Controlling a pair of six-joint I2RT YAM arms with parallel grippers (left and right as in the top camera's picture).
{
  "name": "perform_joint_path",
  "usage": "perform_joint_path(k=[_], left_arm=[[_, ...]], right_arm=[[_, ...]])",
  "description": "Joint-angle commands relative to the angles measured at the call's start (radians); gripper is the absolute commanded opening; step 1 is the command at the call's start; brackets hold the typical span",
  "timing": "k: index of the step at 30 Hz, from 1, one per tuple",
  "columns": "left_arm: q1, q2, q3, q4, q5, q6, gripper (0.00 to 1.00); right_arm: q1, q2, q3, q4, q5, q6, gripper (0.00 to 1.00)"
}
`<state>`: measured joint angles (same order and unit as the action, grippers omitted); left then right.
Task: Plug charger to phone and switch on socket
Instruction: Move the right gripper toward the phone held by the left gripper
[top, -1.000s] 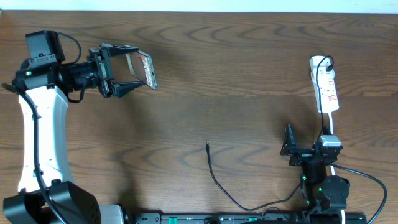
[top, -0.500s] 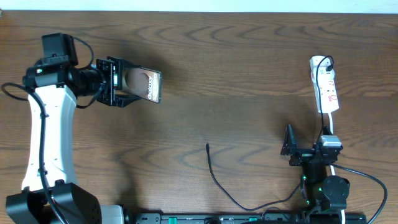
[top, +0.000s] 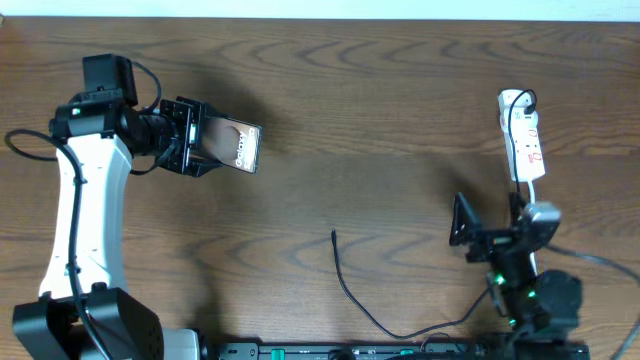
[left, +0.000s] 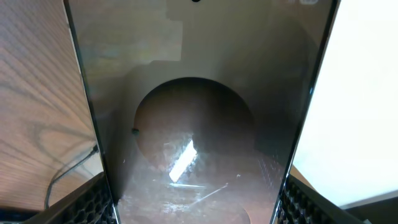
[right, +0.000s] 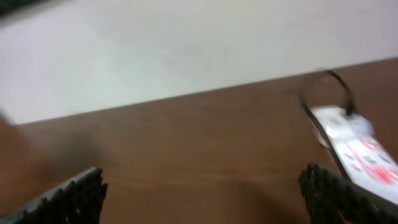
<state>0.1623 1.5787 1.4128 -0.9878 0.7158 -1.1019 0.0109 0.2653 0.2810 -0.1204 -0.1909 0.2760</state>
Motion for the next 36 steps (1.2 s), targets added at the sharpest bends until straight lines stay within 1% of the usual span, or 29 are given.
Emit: perform_joint_path(k=[1, 4, 7, 9, 11, 12, 15, 17, 18, 22, 25, 27, 28, 29, 30, 31, 32, 33, 34, 36], left_arm=[[-0.003, 0.004, -0.002, 0.003, -0.007, 0.009, 0.07], [-0.003, 0.004, -0.002, 0.006, -0.019, 0.008, 0.07], [-0.003, 0.004, -0.002, 0.005, -0.047, 0.008, 0.07], [-0.003, 0.004, -0.002, 0.005, -0.055, 0.008, 0.07], [-0.003, 0.004, -0.002, 0.006, -0.056, 0.005, 0.08], [-0.003, 0.004, -0.002, 0.006, -0.064, 0.000, 0.07], [-0.003, 0.004, -0.002, 0.005, -0.122, -0.023, 0.07], [-0.003, 0.004, -0.002, 0.005, -0.166, -0.037, 0.08], [-0.003, 0.004, -0.002, 0.005, -0.193, -0.050, 0.08], [-0.005, 0.004, -0.002, 0.004, -0.267, -0.110, 0.07], [-0.025, 0.004, -0.002, 0.003, -0.349, -0.153, 0.07], [-0.045, 0.004, -0.002, 0.002, -0.381, -0.172, 0.07], [-0.057, 0.004, -0.002, 0.001, -0.397, -0.180, 0.07], [-0.071, 0.004, -0.002, 0.002, -0.410, -0.188, 0.08], [-0.079, 0.004, -0.002, 0.002, -0.419, -0.195, 0.07], [-0.090, 0.004, -0.002, 0.002, -0.430, -0.200, 0.07], [-0.097, 0.004, -0.002, 0.002, -0.442, -0.205, 0.07], [-0.103, 0.004, -0.002, 0.002, -0.449, -0.206, 0.07], [-0.105, 0.004, -0.002, 0.002, -0.453, -0.206, 0.07], [-0.107, 0.004, -0.002, 0.002, -0.453, -0.213, 0.07]], right_arm=[[0.010, 0.246, 0.215, -0.005, -0.202, 0.055, 0.99], [0.010, 0.527, 0.401, -0.014, -0.439, 0.062, 0.99], [0.010, 0.793, 0.564, 0.024, -0.802, 0.068, 0.99], [0.011, 0.970, 0.654, 0.126, -1.079, 0.079, 0.99], [0.019, 1.103, 0.711, 0.251, -1.236, 0.111, 0.99], [0.026, 1.173, 0.737, 0.326, -1.273, 0.157, 0.99], [0.059, 1.335, 0.771, 0.492, -1.237, 0.380, 0.99], [0.083, 1.415, 0.772, 0.577, -1.176, 0.513, 0.99], [0.111, 1.481, 0.772, 0.617, -1.125, 0.575, 0.99], [0.183, 1.589, 0.772, 0.619, -0.988, 0.648, 0.99], [0.256, 1.651, 0.772, 0.629, -0.890, 0.651, 0.99], [0.299, 1.681, 0.772, 0.653, -0.855, 0.652, 0.87], [0.321, 1.695, 0.772, 0.668, -0.842, 0.652, 0.77], [0.338, 1.704, 0.772, 0.683, -0.833, 0.660, 0.69], [0.352, 1.710, 0.772, 0.699, -0.828, 0.671, 0.65], [0.367, 1.716, 0.772, 0.719, -0.825, 0.674, 0.63], [0.377, 1.716, 0.772, 0.734, -0.825, 0.674, 0.63], [0.387, 1.716, 0.772, 0.750, -0.825, 0.674, 0.66], [0.396, 1.716, 0.772, 0.774, -0.825, 0.677, 0.72], [0.406, 1.716, 0.772, 0.813, -0.826, 0.702, 0.68]])
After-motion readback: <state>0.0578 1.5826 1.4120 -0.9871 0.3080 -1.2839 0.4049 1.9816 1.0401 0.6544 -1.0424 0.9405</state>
